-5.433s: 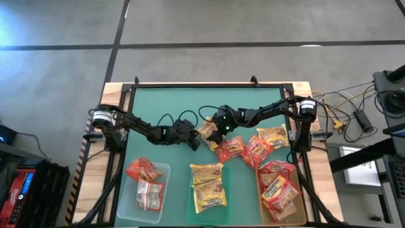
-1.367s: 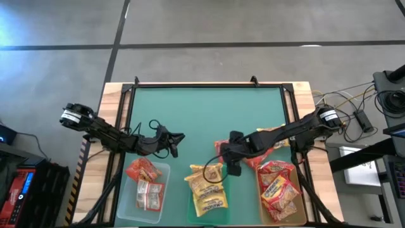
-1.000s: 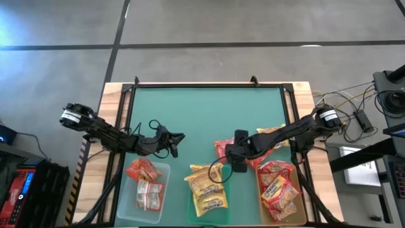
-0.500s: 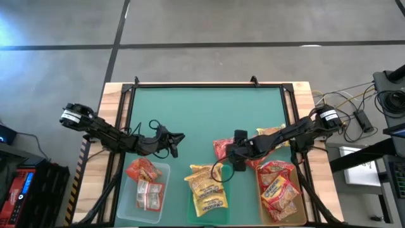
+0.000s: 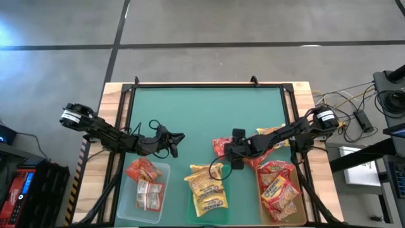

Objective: Sort Maruchan noodles
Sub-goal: Put the orange noodle pack into the white bin

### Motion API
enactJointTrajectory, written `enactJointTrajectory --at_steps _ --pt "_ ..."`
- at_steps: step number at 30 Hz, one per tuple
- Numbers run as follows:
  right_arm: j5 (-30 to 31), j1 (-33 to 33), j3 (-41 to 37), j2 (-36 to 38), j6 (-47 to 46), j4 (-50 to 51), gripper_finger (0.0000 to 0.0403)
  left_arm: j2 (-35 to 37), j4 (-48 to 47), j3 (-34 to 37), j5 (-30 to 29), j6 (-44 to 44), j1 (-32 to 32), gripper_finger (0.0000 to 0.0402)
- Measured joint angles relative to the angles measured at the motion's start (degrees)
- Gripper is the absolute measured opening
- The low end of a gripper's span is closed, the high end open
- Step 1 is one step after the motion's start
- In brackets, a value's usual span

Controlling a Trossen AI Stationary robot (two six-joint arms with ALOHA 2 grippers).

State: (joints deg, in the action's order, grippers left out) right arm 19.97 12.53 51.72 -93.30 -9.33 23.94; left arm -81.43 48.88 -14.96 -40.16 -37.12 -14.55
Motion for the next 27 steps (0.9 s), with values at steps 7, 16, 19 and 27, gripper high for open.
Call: enactJointTrajectory --at_steps 7,16,19,27 --pt "-0.78 0.05 0.0 0.5 -0.06 -0.3 0.0094 0.0 -0.03 0.0 0.02 0.04 0.0 0.004" --pt "-2.33 0.04 -0.33 6.92 -0.32 2.3 0.0035 -0.02 -0.18 0.0 0.02 0.61 0.0 0.004" --pt "-1.88 0.02 -0.31 9.64 -1.27 2.2 0.0023 -0.02 -0.19 0.0 0.02 0.86 0.0 0.004" --pt "-1.18 0.0 -0.24 15.42 -2.68 0.96 0.0016 -0.02 -0.11 0.0 0.02 0.88 0.02 0.004"
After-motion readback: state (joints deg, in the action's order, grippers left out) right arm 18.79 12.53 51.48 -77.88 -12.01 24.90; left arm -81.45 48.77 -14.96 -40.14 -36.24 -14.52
